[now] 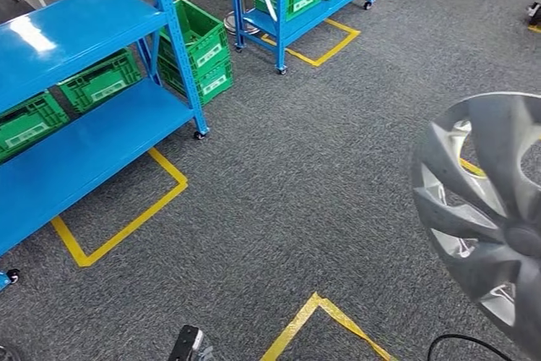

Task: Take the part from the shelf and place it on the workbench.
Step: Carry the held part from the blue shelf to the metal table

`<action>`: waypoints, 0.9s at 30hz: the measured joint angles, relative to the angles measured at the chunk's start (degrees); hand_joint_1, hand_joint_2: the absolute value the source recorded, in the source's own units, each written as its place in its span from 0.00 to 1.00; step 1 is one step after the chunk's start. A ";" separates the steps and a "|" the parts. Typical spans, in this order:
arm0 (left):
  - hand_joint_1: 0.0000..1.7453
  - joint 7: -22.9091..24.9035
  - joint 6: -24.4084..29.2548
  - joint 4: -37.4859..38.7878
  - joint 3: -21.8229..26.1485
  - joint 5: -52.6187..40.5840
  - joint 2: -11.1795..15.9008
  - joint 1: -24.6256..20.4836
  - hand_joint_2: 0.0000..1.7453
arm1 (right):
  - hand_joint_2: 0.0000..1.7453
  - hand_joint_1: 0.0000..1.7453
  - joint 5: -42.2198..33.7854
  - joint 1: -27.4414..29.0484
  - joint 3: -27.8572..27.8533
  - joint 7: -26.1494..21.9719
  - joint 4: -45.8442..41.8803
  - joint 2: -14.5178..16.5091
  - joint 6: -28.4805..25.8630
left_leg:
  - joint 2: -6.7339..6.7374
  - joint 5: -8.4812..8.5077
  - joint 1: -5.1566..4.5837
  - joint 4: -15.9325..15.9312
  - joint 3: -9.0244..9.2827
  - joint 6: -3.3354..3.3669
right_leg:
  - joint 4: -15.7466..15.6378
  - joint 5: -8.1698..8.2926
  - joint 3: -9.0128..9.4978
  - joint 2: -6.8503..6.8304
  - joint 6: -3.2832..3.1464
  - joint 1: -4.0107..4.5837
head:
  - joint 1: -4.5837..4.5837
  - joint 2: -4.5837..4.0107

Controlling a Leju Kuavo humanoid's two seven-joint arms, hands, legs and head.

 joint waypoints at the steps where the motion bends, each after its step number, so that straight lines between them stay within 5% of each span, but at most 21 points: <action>1: 0.00 -0.03 0.03 -0.01 0.01 0.17 -0.01 -0.02 1.00 | 1.00 1.00 -0.71 -0.97 -2.52 0.86 0.01 0.48 0.80 | -1.32 -1.17 0.09 1.42 -0.63 -0.30 | -0.19 0.25 -0.07 0.59 -0.38 -0.17 | -0.04 0.00; 3: 0.00 -0.08 0.15 0.00 0.01 0.45 0.01 0.05 1.00 | 1.00 1.00 -1.98 -3.04 -6.78 2.21 0.08 1.23 1.94 | -4.55 -4.98 0.24 7.78 -3.51 -0.69 | -0.35 0.68 -0.31 1.82 -0.89 -0.37 | -0.22 0.00; 5: 0.00 -0.07 0.25 0.01 0.02 0.53 0.04 0.11 1.00 | 1.00 1.00 -2.93 -4.88 -10.21 3.14 0.23 1.83 2.69 | -5.66 -7.73 0.30 14.94 -6.92 -0.78 | -0.34 0.89 -0.65 3.30 -0.96 -0.41 | -0.34 0.00; 6: 0.00 -0.07 0.26 0.01 0.02 0.53 0.06 0.12 1.00 | 1.00 1.00 -3.22 -5.53 -11.73 3.40 0.32 2.10 2.91 | -5.78 -7.51 0.33 16.23 -7.62 -0.78 | -0.33 0.97 -0.72 4.12 -0.90 -0.43 | -0.35 0.00; 8: 0.00 -0.05 0.26 0.01 0.02 0.53 0.07 0.10 1.00 | 1.00 1.00 -3.40 -6.48 -14.13 3.70 0.50 2.49 3.08 | -6.34 -3.91 0.50 12.32 -5.97 -0.76 | -0.28 1.11 -0.75 5.87 -0.63 -0.57 | -0.34 0.00; 10: 0.00 -0.05 0.27 0.01 0.02 0.53 0.03 0.06 1.00 | 1.00 1.00 -3.36 -7.31 -15.73 3.85 0.63 2.78 2.94 | -9.00 -0.14 1.02 4.65 -2.58 -0.82 | 0.09 1.20 -1.06 7.56 -0.16 -0.64 | -0.38 0.00; 12: 0.00 -0.05 0.28 0.01 0.02 0.52 -0.04 -0.05 1.00 | 1.00 1.00 -2.93 -8.15 -17.00 3.69 0.70 2.96 2.36 | -10.99 0.72 1.27 0.80 -1.05 -0.62 | 0.49 1.40 -1.86 9.03 0.55 -0.72 | -0.45 0.00; 14: 0.00 -0.07 0.29 0.01 0.02 0.50 -0.14 -0.15 1.00 | 1.00 1.00 -1.66 -8.77 -18.45 3.14 0.85 3.07 1.30 | -10.14 0.62 1.14 0.46 -1.08 0.05 | 0.46 1.77 -2.61 10.14 1.31 -0.98 | -0.52 0.00; 16: 0.00 -0.09 0.27 0.00 0.02 0.45 -0.24 -0.17 1.00 | 1.00 1.00 -0.41 -9.33 -20.07 2.54 1.11 3.20 -0.05 | -8.74 0.87 1.12 0.26 -1.07 0.85 | 1.78 0.92 -3.54 7.85 1.85 -0.86 | -0.27 0.00; 18: 0.00 -0.13 0.25 0.01 0.02 0.42 -0.28 -0.07 1.00 | 1.00 1.00 0.05 -10.23 -21.25 2.23 1.45 3.32 -1.16 | -7.17 0.92 0.95 0.17 -1.06 1.41 | 7.71 -2.56 -6.24 3.85 2.18 -0.62 | 0.09 0.00; 20: 0.00 -0.14 0.25 0.01 0.02 0.44 -0.24 0.04 1.00 | 1.00 1.00 0.21 -10.95 -21.93 2.16 1.86 3.43 -1.72 | -5.43 0.84 0.69 0.19 -1.06 1.62 | 15.35 -6.08 -9.56 2.36 2.37 -0.67 | 0.17 0.00; 21: 0.00 -0.14 0.25 0.01 0.02 0.44 -0.21 0.07 1.00 | 1.00 1.00 0.28 -11.08 -22.20 2.15 2.06 3.49 -1.91 | -4.57 0.79 0.63 0.20 -1.04 1.63 | 17.17 -6.52 -10.20 2.19 2.39 -0.69 | 0.18 0.00; 22: 0.00 -0.14 0.24 0.01 0.02 0.44 -0.19 0.06 1.00 | 1.00 1.00 0.36 -11.16 -22.47 2.13 2.26 3.54 -2.19 | -3.76 0.72 0.59 0.20 -0.97 1.60 | 16.63 -5.87 -9.64 2.05 2.38 -0.70 | 0.19 0.00; 25: 0.00 -0.14 0.16 0.01 0.02 0.44 -0.20 0.01 1.00 | 1.00 1.00 0.82 -11.66 -23.26 1.74 2.73 3.66 -3.94 | -1.70 0.26 0.36 0.26 -0.48 1.04 | 5.57 -1.37 -2.96 -0.62 2.16 -0.58 | 0.18 0.00; 27: 0.00 -0.11 0.09 0.01 0.00 0.44 -0.16 0.00 1.00 | 1.00 1.00 1.32 -12.25 -23.68 1.20 2.98 3.74 -5.65 | -0.78 0.01 0.05 0.31 -0.20 0.50 | 1.51 -0.42 -0.68 -1.89 1.61 -0.35 | 0.05 0.00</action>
